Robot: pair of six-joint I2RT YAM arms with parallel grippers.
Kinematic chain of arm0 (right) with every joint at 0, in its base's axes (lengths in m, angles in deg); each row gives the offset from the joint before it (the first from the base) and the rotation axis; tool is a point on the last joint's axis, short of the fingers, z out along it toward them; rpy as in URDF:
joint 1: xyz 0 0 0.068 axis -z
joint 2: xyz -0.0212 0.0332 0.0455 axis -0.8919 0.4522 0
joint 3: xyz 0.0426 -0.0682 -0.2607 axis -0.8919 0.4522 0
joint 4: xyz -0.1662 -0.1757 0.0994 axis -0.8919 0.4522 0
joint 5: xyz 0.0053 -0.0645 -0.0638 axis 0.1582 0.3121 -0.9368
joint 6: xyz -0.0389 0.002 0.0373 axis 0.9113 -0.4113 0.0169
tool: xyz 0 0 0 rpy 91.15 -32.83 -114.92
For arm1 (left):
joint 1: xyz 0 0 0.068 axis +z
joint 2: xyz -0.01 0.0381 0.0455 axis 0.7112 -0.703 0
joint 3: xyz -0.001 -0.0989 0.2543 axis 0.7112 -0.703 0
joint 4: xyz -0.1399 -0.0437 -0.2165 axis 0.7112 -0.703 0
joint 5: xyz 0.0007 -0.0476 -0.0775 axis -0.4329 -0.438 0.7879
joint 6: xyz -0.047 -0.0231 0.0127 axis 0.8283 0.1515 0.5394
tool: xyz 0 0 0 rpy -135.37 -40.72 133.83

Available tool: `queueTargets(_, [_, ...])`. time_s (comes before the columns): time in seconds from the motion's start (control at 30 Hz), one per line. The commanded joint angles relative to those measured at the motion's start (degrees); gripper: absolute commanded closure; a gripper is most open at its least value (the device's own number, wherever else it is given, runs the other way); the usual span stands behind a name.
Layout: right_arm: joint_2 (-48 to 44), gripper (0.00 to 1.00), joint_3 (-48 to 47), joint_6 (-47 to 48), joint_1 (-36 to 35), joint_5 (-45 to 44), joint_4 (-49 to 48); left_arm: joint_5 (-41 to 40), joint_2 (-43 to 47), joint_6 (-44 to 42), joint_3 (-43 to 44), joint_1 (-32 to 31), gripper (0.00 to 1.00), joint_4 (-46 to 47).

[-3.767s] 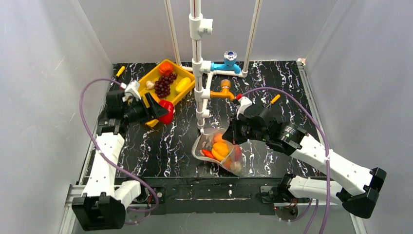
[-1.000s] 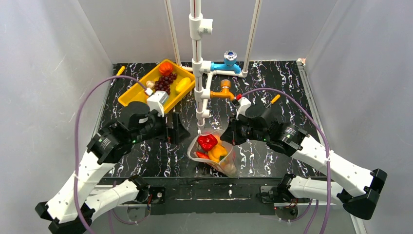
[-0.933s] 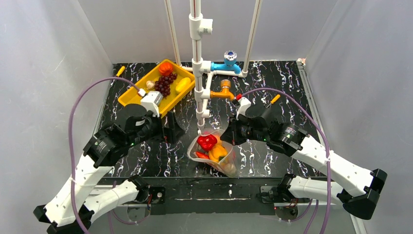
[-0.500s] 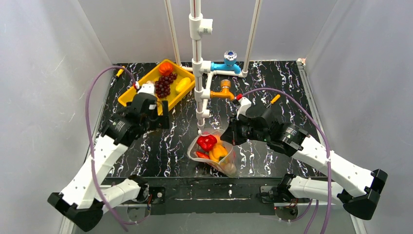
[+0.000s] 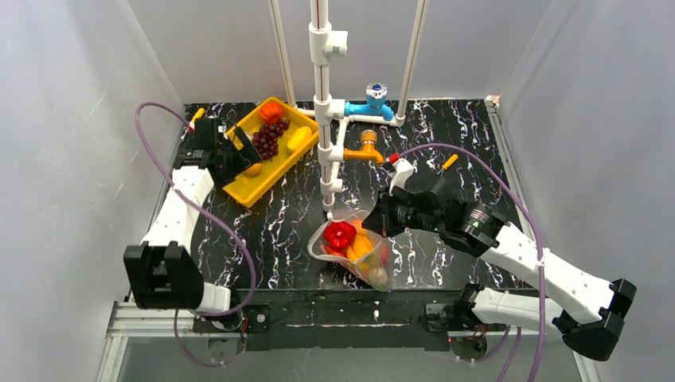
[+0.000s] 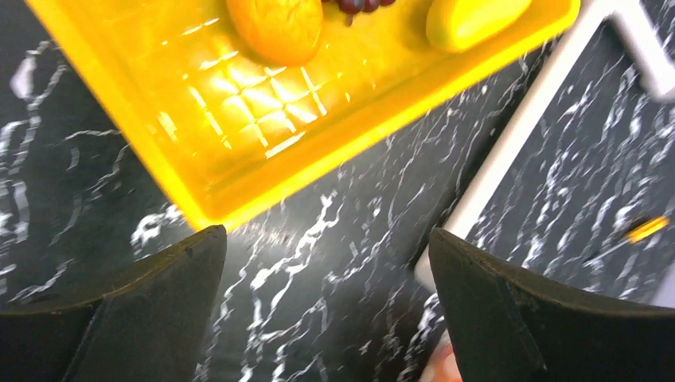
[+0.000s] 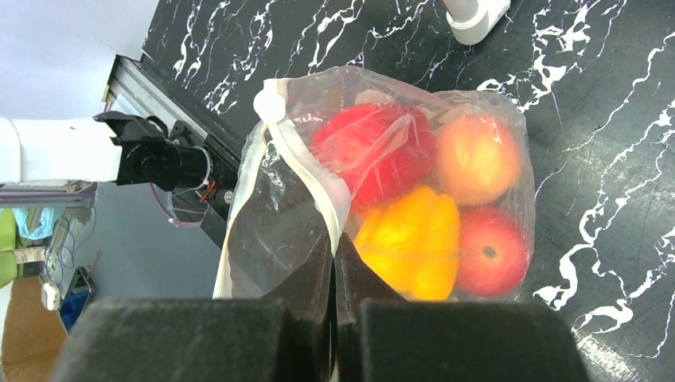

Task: Place the food in the zip-top bag and seal the zipper

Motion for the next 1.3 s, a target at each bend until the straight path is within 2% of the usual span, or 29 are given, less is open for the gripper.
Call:
queueTargets(0.0, [-0.3, 0.99, -1.1, 1.0, -0.2, 0.0, -2.0, 9.7, -5.8, 11.3, -0.2, 5.5, 0.02, 10.4])
queueTargets(0.13, [-0.2, 0.99, -1.2, 1.3, -0.2, -0.2, -2.0, 10.0, -10.2, 15.1, -0.5, 6.9, 0.02, 16.4])
queueTargets(0.4, [-0.2, 0.99, -0.7, 1.8, -0.2, -0.7, -1.9, 8.1, -18.2, 19.4, 1.2, 7.9, 0.02, 19.3])
queueTargets(0.53, [-0.5, 0.99, -1.1, 1.8, -0.2, -0.5, -1.2, 8.3, -20.7, 22.9, -3.0, 9.6, 0.02, 26.8])
queueTargets(0.67, [-1.5, 0.99, -0.7, 1.7, -0.2, -0.7, -0.6, 7.1, -22.9, 22.3, -4.9, 9.8, 0.02, 32.8])
queueTargets(0.93, [-2.8, 0.99, -0.3, 1.4, -0.2, -1.9, 0.7, 9.7, -27.6, 23.4, -8.8, 10.0, 0.03, 44.9])
queueTargets(1.0, [-3.0, 0.99, -0.2, 1.2, -0.2, -2.6, 0.9, 10.3, -28.5, 24.6, -9.0, 10.0, 0.05, 46.6])
queueTargets(1.13, [-3.2, 0.99, -0.6, 1.0, -0.2, -2.7, 1.3, 11.5, -29.9, 24.5, -8.4, 10.0, 0.17, 47.7])
queueTargets(1.27, [-3.5, 0.99, -0.9, 1.0, -0.2, -3.2, 1.6, 11.0, -29.4, 22.2, -7.6, 10.0, 0.37, 47.0])
